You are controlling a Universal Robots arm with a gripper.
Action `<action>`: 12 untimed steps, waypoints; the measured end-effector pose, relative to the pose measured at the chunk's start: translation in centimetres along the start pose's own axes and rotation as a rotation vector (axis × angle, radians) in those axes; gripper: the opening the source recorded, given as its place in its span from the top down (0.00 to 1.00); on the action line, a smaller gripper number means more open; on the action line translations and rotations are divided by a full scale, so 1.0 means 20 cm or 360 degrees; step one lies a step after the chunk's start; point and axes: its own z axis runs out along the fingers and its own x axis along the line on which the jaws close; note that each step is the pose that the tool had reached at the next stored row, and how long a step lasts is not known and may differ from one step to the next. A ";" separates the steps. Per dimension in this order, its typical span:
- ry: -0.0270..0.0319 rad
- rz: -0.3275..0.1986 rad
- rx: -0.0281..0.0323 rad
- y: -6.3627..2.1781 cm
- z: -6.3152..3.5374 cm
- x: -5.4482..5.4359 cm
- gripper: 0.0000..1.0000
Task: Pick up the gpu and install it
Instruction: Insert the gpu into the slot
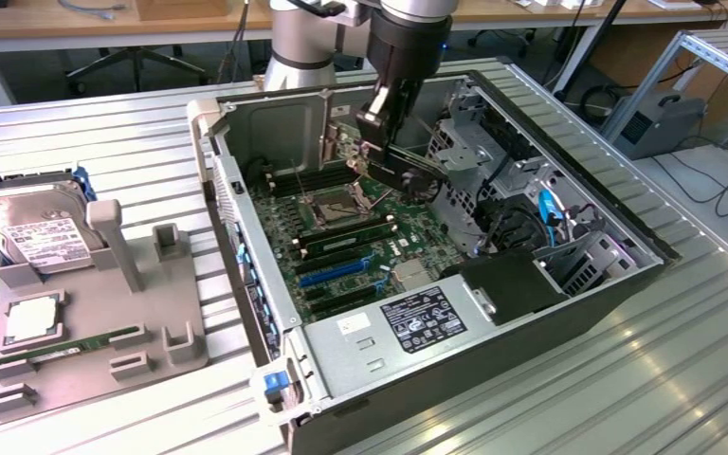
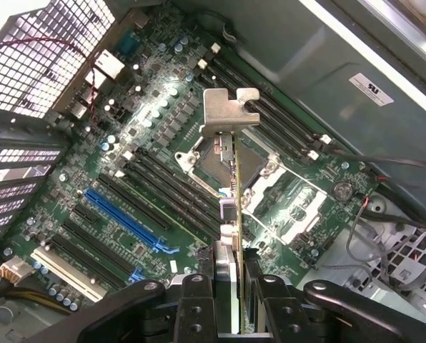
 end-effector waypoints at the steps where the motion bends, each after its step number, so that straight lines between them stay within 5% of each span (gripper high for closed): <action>1: 0.00000 -0.0006 -0.00002 0.000 0.000 0.00 0.73; 12: -0.00002 -0.0083 -0.00024 0.000 0.000 0.00 0.73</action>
